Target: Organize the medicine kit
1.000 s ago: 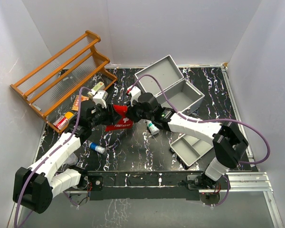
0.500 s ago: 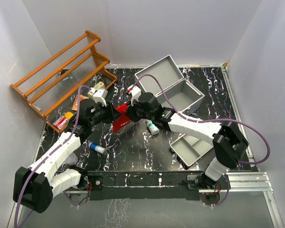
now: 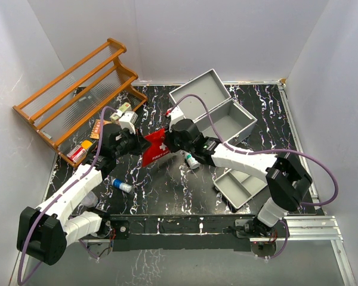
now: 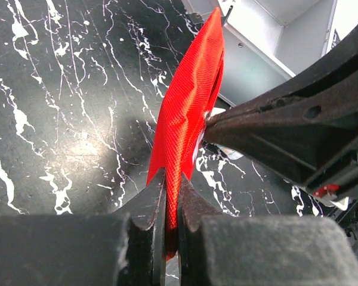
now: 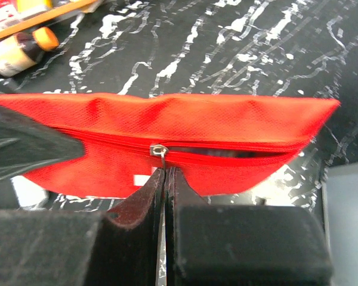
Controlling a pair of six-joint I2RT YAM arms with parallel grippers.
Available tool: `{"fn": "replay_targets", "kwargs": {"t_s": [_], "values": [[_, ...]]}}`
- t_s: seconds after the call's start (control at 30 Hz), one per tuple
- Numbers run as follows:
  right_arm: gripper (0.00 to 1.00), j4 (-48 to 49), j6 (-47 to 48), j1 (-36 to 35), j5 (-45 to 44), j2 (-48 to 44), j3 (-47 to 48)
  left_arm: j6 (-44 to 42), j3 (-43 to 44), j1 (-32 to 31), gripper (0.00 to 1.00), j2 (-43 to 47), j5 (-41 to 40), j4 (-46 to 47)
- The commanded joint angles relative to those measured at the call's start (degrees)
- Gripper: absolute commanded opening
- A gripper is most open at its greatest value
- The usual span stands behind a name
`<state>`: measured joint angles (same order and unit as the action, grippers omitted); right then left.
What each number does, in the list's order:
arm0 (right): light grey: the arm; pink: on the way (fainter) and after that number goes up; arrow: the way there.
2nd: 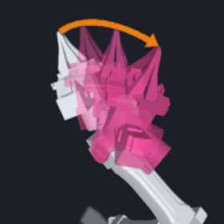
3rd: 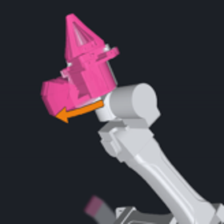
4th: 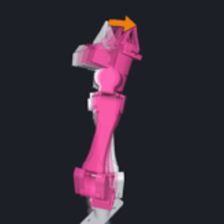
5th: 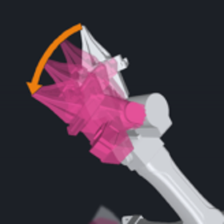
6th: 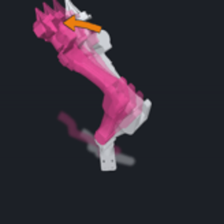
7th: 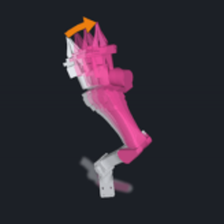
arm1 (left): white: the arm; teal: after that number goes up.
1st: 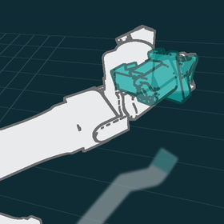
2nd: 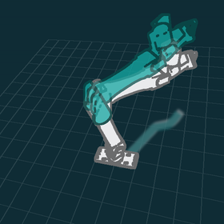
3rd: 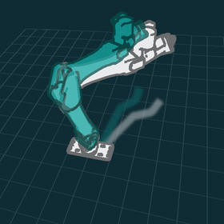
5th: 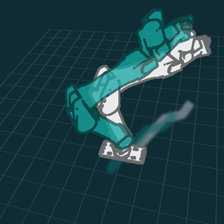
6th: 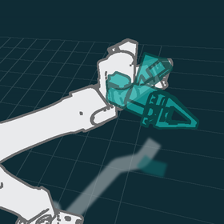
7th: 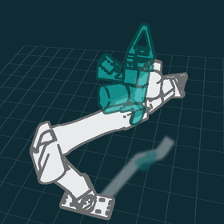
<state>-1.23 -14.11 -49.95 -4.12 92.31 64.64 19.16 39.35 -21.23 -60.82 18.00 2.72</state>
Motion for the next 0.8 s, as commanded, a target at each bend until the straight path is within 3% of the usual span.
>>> {"fn": "replay_targets", "kwargs": {"t_s": [0.0,0.47,0.77], "values": [[0.00,1.8,-3.9,2.2,-10.0,-2.4,-1.3,-1.8,2.3,0.2,0.00,1.8,-2.6,-1.6],[0.00,-4.1,-11.5,6.1,-17.2,-1.7,-0.1,-3.8,3.5,0.1,0.00,3.2,-2.8,-4.8],[0.00,1.6,-8.8,8.7,-7.1,-4.7,-2.7,-5.5,4.1,0.1,0.00,4.9,0.5,-5.2]]}}
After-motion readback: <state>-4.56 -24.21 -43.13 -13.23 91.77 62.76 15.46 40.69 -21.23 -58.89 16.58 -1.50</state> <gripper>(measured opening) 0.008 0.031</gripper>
